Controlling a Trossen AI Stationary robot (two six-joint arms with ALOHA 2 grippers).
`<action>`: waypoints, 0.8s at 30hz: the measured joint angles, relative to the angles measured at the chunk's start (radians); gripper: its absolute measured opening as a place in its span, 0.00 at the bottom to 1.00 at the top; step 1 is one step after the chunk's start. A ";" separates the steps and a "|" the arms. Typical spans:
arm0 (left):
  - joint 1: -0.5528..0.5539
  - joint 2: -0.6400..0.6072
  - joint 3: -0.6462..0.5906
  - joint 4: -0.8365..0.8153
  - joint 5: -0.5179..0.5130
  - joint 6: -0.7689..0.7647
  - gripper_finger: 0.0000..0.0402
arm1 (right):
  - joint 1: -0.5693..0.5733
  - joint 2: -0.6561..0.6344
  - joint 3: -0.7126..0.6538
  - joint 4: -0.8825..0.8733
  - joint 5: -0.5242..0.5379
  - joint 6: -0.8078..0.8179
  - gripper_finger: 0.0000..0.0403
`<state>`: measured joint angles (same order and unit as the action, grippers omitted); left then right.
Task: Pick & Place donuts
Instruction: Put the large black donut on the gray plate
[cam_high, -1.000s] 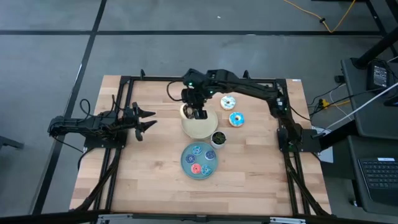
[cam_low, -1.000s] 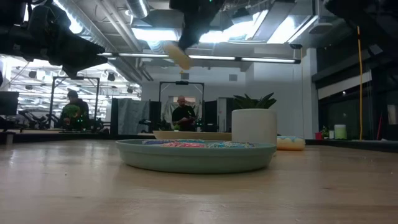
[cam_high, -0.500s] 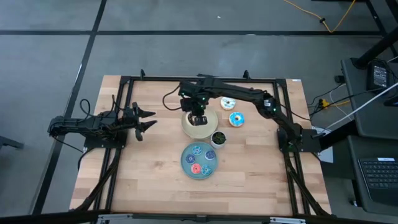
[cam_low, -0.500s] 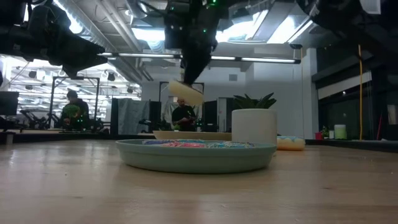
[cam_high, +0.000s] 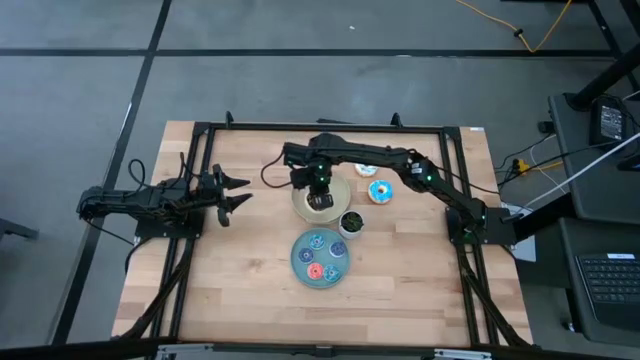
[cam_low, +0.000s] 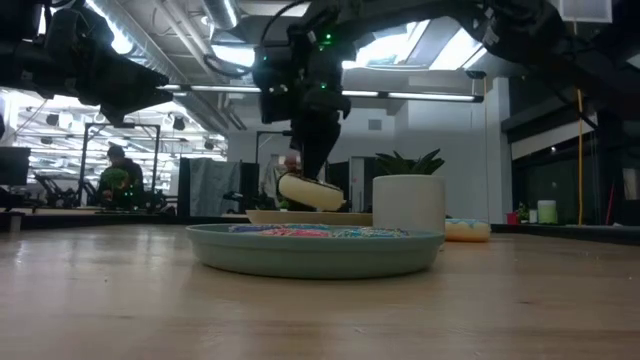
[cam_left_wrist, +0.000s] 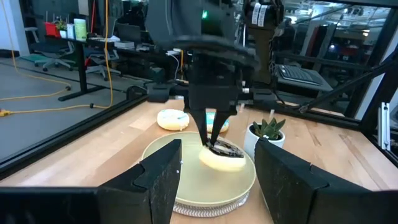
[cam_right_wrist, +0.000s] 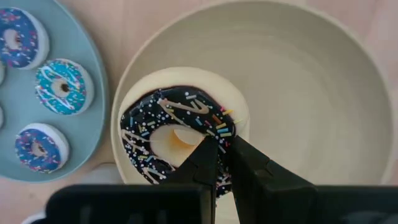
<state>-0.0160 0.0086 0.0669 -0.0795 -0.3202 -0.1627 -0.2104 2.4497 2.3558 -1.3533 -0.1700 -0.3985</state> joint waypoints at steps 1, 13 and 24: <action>0.000 0.000 0.000 0.000 0.000 0.000 0.49 | 0.000 0.006 0.000 -0.003 -0.011 0.000 0.09; 0.000 0.000 0.000 0.000 0.000 0.000 0.49 | -0.003 0.032 -0.022 -0.034 -0.018 -0.001 0.09; 0.000 0.000 0.000 0.000 0.000 0.000 0.49 | -0.004 0.055 -0.023 -0.040 -0.068 0.000 0.09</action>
<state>-0.0162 0.0086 0.0669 -0.0795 -0.3202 -0.1627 -0.2142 2.5044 2.3329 -1.3932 -0.2385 -0.3988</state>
